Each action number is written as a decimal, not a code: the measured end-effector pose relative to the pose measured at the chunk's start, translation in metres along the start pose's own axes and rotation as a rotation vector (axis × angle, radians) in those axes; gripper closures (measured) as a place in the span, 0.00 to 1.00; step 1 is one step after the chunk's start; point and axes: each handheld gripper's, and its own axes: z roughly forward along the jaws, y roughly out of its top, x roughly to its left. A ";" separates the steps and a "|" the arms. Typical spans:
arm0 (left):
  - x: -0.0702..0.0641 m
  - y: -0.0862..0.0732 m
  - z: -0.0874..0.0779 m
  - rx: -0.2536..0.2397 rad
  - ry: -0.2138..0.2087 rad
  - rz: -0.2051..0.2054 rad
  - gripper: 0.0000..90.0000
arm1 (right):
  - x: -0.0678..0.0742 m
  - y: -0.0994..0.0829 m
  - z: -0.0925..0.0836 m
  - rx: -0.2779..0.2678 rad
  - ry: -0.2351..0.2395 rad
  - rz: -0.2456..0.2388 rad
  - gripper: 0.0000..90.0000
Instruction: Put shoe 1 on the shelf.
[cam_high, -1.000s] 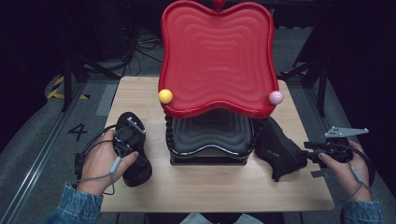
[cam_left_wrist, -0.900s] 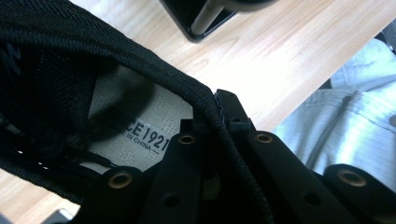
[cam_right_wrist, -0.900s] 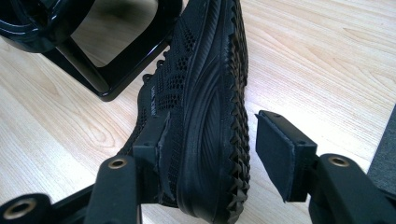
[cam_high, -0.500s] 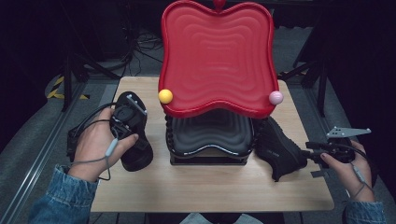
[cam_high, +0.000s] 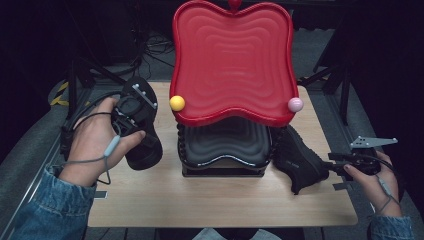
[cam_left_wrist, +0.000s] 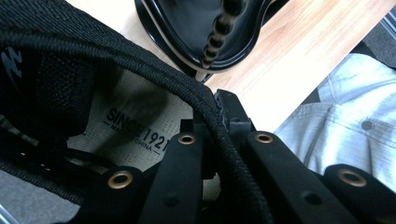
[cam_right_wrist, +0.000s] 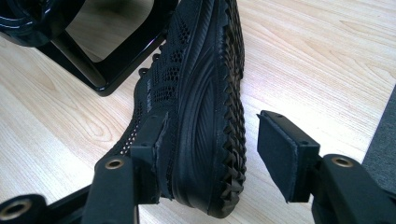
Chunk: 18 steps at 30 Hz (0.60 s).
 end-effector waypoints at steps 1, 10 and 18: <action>-0.001 0.002 -0.006 -0.004 0.010 0.014 0.97 | 0.000 0.000 0.000 0.001 0.000 0.000 0.50; -0.012 0.015 -0.043 -0.032 0.054 0.067 0.97 | 0.000 -0.003 -0.003 0.002 -0.009 0.005 0.50; -0.021 0.025 -0.065 -0.059 0.082 0.103 0.97 | -0.002 -0.012 -0.011 0.001 -0.026 0.024 0.50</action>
